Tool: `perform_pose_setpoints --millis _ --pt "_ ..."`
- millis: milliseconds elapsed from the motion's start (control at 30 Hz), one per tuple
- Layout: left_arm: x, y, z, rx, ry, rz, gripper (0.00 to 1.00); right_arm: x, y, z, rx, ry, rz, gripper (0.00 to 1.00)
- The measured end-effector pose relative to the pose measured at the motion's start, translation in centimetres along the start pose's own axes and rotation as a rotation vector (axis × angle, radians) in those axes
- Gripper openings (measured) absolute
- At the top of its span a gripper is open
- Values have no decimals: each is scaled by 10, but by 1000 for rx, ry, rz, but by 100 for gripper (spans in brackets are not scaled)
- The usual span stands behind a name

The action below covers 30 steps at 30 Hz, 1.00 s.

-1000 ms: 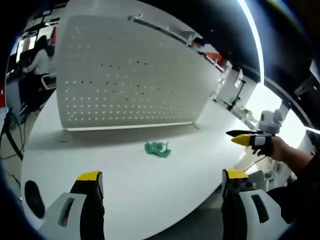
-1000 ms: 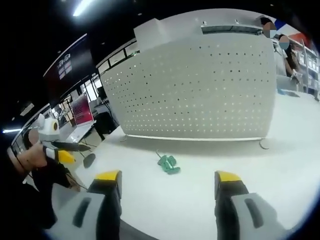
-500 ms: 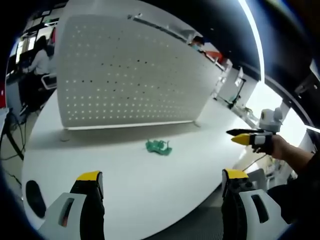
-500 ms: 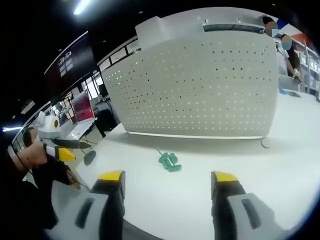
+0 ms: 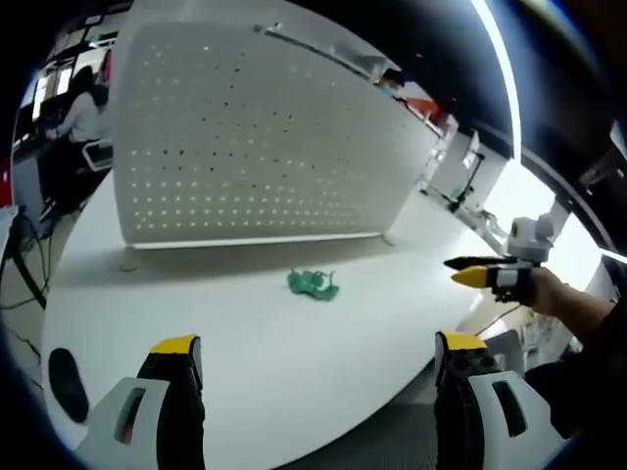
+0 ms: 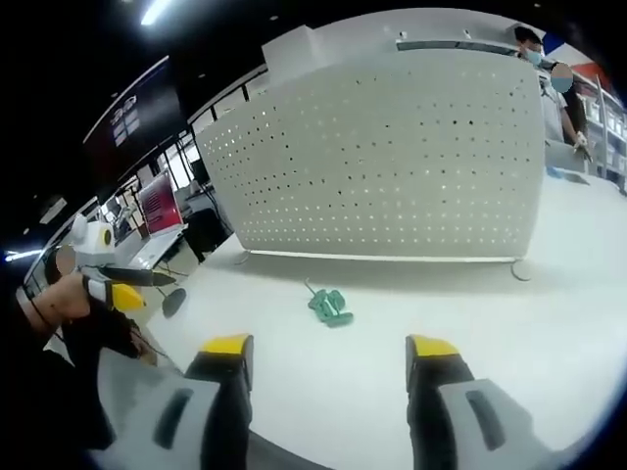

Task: Insert the hook assembly into the mounting plate slot until the hook locks in place.

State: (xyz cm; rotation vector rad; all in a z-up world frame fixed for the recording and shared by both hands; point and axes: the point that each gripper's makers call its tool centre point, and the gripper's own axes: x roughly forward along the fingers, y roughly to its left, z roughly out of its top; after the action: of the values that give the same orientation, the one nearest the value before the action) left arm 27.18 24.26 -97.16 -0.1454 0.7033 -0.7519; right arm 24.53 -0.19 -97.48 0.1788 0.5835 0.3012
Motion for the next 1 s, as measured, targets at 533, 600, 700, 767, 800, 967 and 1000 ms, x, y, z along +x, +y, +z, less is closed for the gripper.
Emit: perform_pose_setpoints --millis 533,600,700,767,800,967,1000 --pt "1 8 -4 -13 27 23 100 61 -17 2 32 -5 23 40" --pt "1 9 -5 -17 30 30 100 71 -15 0 31 6 37 38" --pt "2 11 -7 -20 36 41 100 84 -11 -4 21 23 51 36" --pt "2 11 -6 -25 36 40 100 92 -8 -6 7 39 61 34" --pt "3 11 -6 -26 37 39 100 100 -7 -8 -16 49 67 33" --pt "5 10 -2 -30 35 36 100 122 -2 -14 -67 89 88 28" --pt "5 9 -1 -28 34 36 100 126 -2 -14 -74 92 91 27"
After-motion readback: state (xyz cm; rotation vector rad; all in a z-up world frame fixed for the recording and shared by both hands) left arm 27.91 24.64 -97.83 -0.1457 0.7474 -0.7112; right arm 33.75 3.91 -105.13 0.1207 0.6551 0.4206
